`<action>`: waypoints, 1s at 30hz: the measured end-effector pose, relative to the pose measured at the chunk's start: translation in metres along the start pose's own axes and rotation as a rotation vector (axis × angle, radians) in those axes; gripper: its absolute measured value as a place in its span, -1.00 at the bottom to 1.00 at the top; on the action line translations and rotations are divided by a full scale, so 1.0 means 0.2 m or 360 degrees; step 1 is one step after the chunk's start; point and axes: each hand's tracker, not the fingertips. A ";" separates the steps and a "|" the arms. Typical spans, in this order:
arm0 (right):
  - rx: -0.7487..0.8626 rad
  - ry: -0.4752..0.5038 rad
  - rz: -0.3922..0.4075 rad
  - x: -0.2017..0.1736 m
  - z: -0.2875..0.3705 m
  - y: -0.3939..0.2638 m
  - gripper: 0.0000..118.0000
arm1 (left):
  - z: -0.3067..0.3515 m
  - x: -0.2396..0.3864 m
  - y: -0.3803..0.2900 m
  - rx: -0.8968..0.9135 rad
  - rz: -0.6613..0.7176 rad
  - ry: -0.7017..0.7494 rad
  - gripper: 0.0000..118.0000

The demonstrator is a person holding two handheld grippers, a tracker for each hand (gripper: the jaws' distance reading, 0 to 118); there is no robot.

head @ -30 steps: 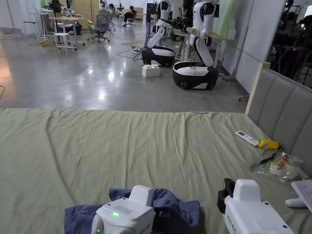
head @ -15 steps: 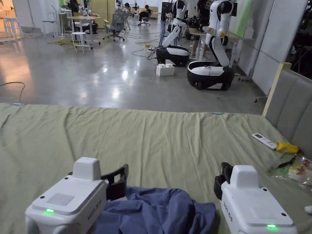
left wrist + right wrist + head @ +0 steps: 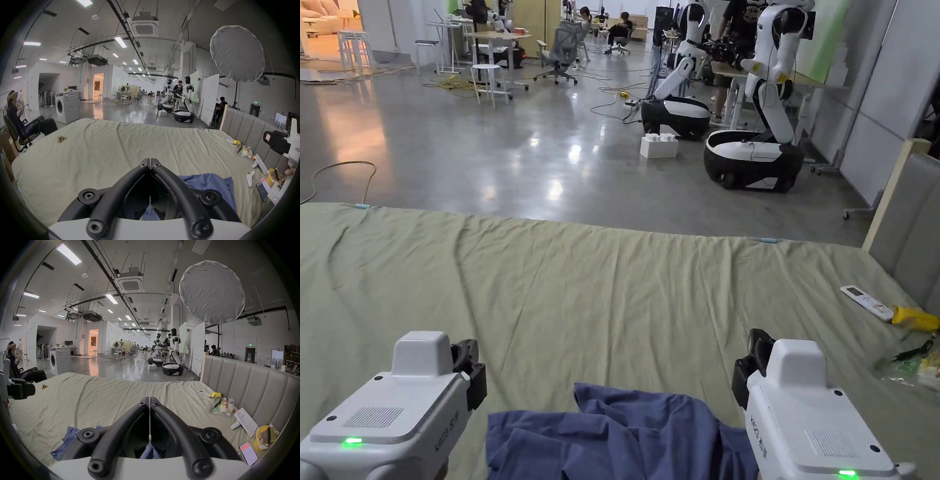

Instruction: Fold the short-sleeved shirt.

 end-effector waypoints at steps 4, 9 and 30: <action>-0.0048 0.0020 -0.0005 0.00 -0.03 -0.03 -0.98 | -0.14 -0.07 -0.06 -0.0211 0.0083 -0.0025 -1.00; -0.0096 0.0022 0.0028 0.02 -0.06 -0.09 -0.98 | -0.44 -0.15 -0.15 -0.0521 0.0140 -0.0085 -1.00; -0.0377 -0.0046 0.0047 0.19 -0.27 -0.41 -0.98 | -0.93 0.10 -0.40 -0.1251 -0.0125 0.0051 -0.05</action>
